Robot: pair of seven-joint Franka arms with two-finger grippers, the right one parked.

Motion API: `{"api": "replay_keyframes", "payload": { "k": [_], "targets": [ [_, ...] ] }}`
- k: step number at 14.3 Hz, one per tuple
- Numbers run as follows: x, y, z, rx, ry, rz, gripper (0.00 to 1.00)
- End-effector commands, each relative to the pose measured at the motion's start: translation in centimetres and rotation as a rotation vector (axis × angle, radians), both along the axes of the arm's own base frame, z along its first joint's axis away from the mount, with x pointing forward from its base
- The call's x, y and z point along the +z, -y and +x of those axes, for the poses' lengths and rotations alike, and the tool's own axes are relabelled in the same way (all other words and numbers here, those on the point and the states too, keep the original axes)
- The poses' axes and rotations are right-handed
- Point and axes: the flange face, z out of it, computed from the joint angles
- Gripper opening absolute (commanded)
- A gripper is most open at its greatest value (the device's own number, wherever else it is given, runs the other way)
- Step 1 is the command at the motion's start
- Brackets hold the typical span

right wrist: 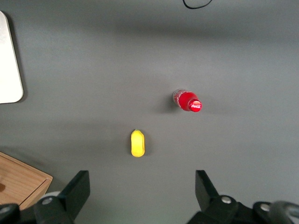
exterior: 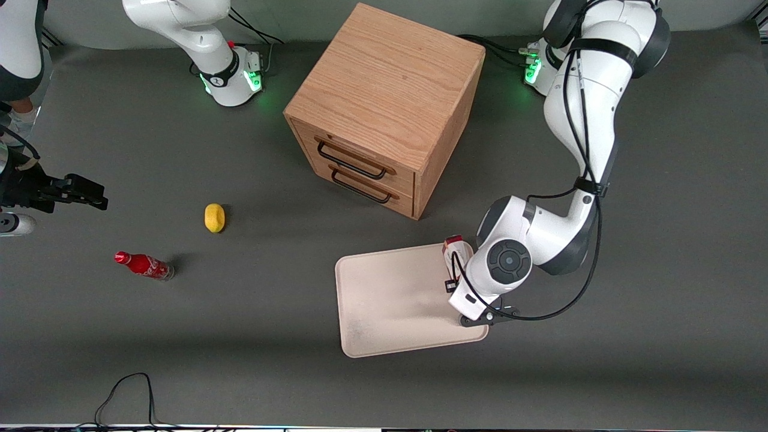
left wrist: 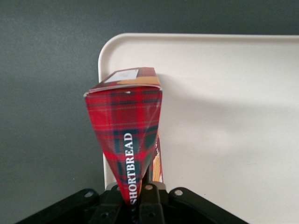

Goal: Place red cookie box on tray
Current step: 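Lower the box onto the tray and open the left gripper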

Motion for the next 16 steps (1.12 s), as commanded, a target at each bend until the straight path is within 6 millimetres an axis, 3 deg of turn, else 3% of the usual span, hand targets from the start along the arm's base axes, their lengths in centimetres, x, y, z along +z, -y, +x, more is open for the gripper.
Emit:
{"api": "replay_keyframes", "payload": {
  "k": [1,2,3,11,13,16],
  "targets": [
    [0.6,0.0,-0.2,-0.002,0.003,0.009,0.00],
    [0.6,0.0,-0.3,0.003,0.001,0.009,0.68],
    [0.6,-0.1,-0.3,0.005,0.002,0.010,1.00],
    [2.4,-0.9,0.0,0.006,0.001,0.015,1.00],
    [5.1,-1.5,-0.2,0.017,-0.004,0.026,1.00],
    [11.2,-5.0,-0.6,0.030,-0.043,0.054,1.00]
  ]
}}
